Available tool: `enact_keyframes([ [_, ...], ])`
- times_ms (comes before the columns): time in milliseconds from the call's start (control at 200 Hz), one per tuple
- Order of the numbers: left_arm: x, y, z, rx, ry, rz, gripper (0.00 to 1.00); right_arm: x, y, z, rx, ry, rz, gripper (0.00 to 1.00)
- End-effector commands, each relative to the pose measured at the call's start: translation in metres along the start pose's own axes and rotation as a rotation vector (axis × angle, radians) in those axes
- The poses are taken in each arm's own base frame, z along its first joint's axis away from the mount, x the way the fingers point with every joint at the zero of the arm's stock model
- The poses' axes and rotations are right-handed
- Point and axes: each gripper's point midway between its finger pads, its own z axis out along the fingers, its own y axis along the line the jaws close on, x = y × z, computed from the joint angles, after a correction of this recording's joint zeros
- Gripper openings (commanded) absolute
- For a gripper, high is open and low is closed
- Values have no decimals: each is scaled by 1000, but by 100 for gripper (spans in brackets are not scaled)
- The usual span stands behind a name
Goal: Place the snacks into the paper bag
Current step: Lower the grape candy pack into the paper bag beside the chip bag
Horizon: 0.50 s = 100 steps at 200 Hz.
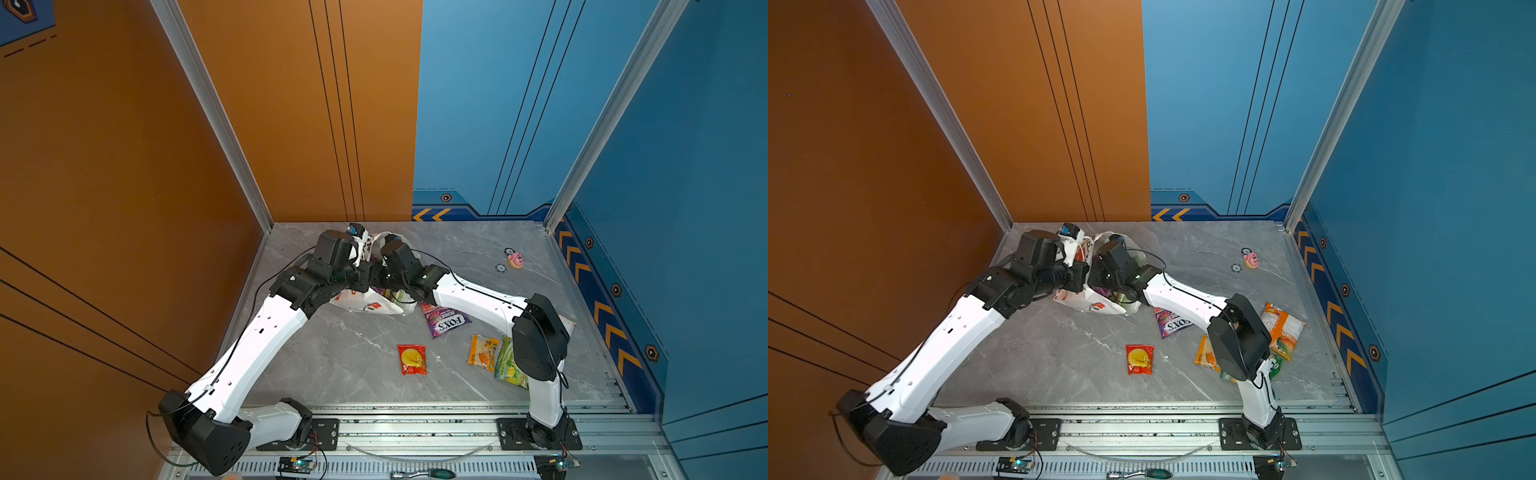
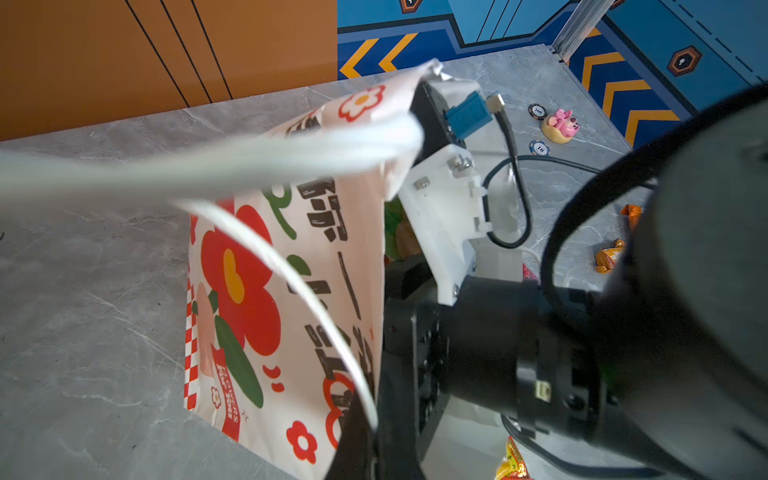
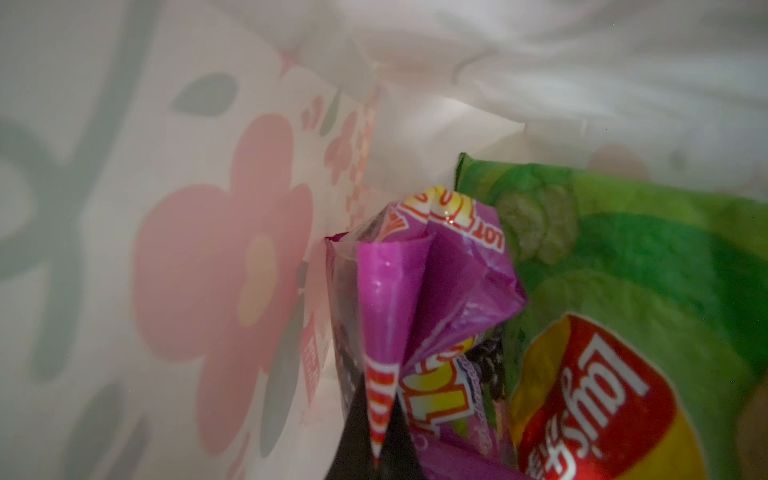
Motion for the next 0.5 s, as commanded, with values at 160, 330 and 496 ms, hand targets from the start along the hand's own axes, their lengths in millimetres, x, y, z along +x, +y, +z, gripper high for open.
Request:
enact_keyframes([
  [160, -8, -11, -8, 46, -45, 28, 0, -26, 25, 2, -78, -54, 58, 0],
  [330, -8, -9, -8, 36, -46, 30, 0, -28, 20, 9, -45, -41, 80, 0],
  [496, -10, -2, -10, -3, -58, 24, 0, -32, 17, 4, -18, -56, 63, 16],
])
